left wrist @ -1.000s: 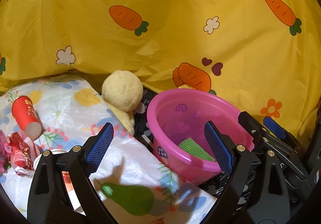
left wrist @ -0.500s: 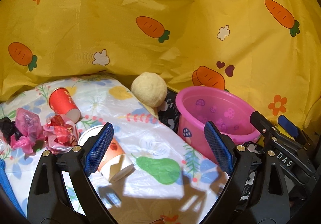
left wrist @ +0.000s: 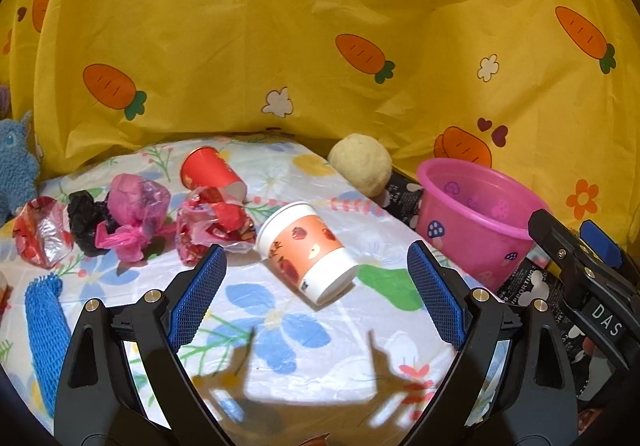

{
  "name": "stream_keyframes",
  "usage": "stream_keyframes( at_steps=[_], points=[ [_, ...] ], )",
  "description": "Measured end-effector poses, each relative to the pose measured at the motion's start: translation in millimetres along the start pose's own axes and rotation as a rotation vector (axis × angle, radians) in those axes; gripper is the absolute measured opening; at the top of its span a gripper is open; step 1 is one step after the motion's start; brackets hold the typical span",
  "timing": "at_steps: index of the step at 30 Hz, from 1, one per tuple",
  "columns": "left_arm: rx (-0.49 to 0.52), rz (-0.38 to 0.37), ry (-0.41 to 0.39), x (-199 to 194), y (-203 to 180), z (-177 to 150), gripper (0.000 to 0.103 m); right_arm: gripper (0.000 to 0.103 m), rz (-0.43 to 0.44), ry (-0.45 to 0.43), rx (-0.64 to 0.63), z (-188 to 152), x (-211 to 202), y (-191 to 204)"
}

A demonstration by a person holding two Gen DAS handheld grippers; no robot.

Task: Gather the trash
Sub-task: 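Move both open tools from the bucket back over the table, then close the right tool on the crumpled red plastic wrapper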

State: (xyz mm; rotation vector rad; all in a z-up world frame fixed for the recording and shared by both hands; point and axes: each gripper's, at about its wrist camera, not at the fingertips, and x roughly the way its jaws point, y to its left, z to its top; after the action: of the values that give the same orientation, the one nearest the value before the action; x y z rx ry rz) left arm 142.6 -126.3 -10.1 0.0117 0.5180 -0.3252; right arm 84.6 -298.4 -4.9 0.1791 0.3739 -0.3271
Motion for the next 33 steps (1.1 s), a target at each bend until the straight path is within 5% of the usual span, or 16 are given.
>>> stream_keyframes(
  at_steps=[26, 33],
  points=[
    [-0.172, 0.281, -0.004, -30.4, 125.2, -20.8, 0.090, 0.094, 0.242, 0.048, -0.199, -27.9, 7.2, 128.7],
    [-0.219, 0.363, -0.015, -35.1, 162.4, -13.6, 0.090, 0.094, 0.304, 0.085, -0.272, -28.6, 36.0, 171.4]
  ],
)
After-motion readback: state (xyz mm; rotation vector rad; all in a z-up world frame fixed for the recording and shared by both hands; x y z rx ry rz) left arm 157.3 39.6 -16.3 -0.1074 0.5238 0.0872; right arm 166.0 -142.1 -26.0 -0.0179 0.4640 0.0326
